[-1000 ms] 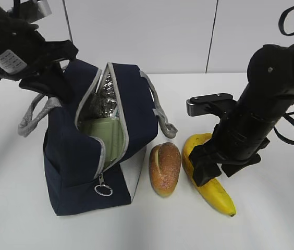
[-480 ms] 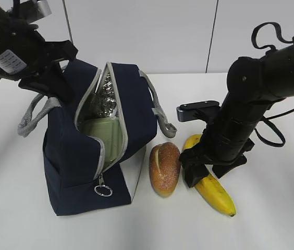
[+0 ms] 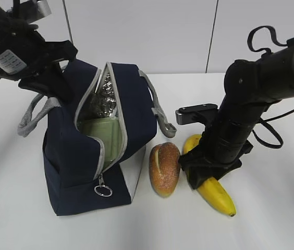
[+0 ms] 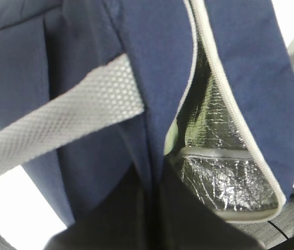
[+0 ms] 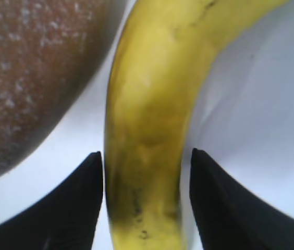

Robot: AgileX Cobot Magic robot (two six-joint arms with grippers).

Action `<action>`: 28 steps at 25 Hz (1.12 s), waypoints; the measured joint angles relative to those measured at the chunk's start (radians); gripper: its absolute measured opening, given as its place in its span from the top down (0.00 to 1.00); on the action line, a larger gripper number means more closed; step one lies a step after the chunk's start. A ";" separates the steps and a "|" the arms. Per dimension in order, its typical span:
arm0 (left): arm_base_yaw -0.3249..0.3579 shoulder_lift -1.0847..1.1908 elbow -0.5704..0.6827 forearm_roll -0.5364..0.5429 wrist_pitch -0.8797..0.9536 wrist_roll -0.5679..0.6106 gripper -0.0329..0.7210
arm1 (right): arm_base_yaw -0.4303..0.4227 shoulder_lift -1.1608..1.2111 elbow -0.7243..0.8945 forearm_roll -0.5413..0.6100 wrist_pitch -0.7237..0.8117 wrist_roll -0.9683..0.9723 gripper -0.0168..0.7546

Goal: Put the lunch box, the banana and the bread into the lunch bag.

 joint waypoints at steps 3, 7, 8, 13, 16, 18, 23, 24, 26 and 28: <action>0.000 0.000 0.000 0.000 0.000 0.000 0.96 | 0.000 0.011 -0.004 0.000 0.023 0.000 0.47; 0.000 0.000 0.000 0.000 0.000 0.000 0.96 | 0.000 0.013 -0.039 -0.002 0.060 0.000 0.55; 0.000 0.000 0.000 0.000 0.000 0.000 0.96 | 0.000 0.013 -0.053 -0.005 0.076 0.000 0.57; 0.000 0.000 0.000 0.001 0.000 0.000 0.96 | 0.000 0.013 -0.138 -0.028 0.170 0.000 0.58; 0.000 0.000 0.000 0.001 0.001 0.000 0.96 | 0.000 0.013 -0.186 -0.079 0.229 0.032 0.58; 0.000 0.000 0.000 0.001 0.001 0.000 0.96 | 0.000 0.013 -0.216 -0.153 0.267 0.083 0.58; 0.000 0.000 0.000 0.001 0.003 0.000 0.96 | 0.000 0.011 -0.298 -0.305 0.333 0.180 0.58; 0.000 0.000 0.000 0.001 0.004 0.000 0.96 | 0.000 0.004 -0.315 -0.316 0.341 0.187 0.58; 0.000 0.000 0.000 0.001 0.005 0.000 0.96 | 0.000 -0.025 -0.349 -0.317 0.353 0.192 0.58; 0.000 0.000 0.000 0.001 0.007 0.000 0.96 | 0.000 -0.060 -0.392 -0.310 0.365 0.193 0.58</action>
